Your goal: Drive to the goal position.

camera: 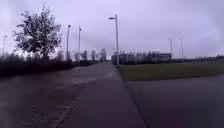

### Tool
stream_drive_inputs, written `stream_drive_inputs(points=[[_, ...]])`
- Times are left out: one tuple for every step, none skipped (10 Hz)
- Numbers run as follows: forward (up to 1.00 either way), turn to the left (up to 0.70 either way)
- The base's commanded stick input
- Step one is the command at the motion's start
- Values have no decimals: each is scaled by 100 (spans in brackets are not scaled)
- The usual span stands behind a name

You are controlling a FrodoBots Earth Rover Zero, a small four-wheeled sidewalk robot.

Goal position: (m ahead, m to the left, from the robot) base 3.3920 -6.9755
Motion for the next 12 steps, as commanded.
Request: stream_drive_inputs(points=[[5, -70], [5, -70], [5, -70], [5, -70], [5, -70], [5, -70], [5, -70], [5, -70], [5, -70], [5, -70], [5, -70], [5, -70]])
